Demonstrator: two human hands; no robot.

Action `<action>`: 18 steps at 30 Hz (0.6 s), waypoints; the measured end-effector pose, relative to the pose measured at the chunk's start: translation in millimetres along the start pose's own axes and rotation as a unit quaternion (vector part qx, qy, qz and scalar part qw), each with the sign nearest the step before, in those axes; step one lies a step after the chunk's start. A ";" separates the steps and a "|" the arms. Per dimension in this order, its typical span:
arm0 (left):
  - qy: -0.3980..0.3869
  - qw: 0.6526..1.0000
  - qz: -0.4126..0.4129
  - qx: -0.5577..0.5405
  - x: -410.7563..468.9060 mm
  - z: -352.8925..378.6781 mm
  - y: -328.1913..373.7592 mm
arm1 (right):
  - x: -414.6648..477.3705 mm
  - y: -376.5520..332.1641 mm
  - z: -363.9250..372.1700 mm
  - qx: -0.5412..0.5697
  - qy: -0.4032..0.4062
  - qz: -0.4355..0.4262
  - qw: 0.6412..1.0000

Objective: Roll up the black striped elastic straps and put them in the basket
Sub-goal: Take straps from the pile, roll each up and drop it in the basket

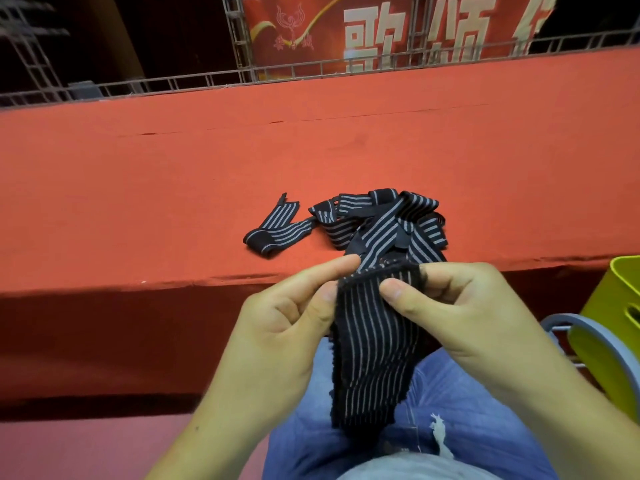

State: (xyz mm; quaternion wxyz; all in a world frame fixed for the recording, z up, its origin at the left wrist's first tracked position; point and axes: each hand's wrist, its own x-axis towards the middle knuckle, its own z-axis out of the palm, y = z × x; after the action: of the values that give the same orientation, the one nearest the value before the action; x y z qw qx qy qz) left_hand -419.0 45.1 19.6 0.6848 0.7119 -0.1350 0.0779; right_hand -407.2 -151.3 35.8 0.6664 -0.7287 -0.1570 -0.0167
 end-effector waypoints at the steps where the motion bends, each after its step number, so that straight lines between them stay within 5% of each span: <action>1: -0.002 1.000 0.001 0.001 0.3 -0.1 -0.2 | -0.4 -0.5 0.4 0.002 0.003 0.002 1.000; 14: -0.039 0.998 -0.006 0.048 0.2 -6.2 4.4 | 1.5 4.8 -1.5 -0.065 0.076 0.012 0.995; 18: -0.052 0.998 -0.008 0.036 0.7 -7.0 8.1 | 0.8 2.8 -0.8 -0.036 0.033 0.009 0.999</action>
State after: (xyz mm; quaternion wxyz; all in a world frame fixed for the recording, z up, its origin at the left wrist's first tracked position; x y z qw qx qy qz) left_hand -420.3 51.8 27.9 0.6515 0.7401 -0.1618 0.0400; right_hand -405.5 -152.1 33.4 0.6446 -0.7527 -0.1279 -0.0407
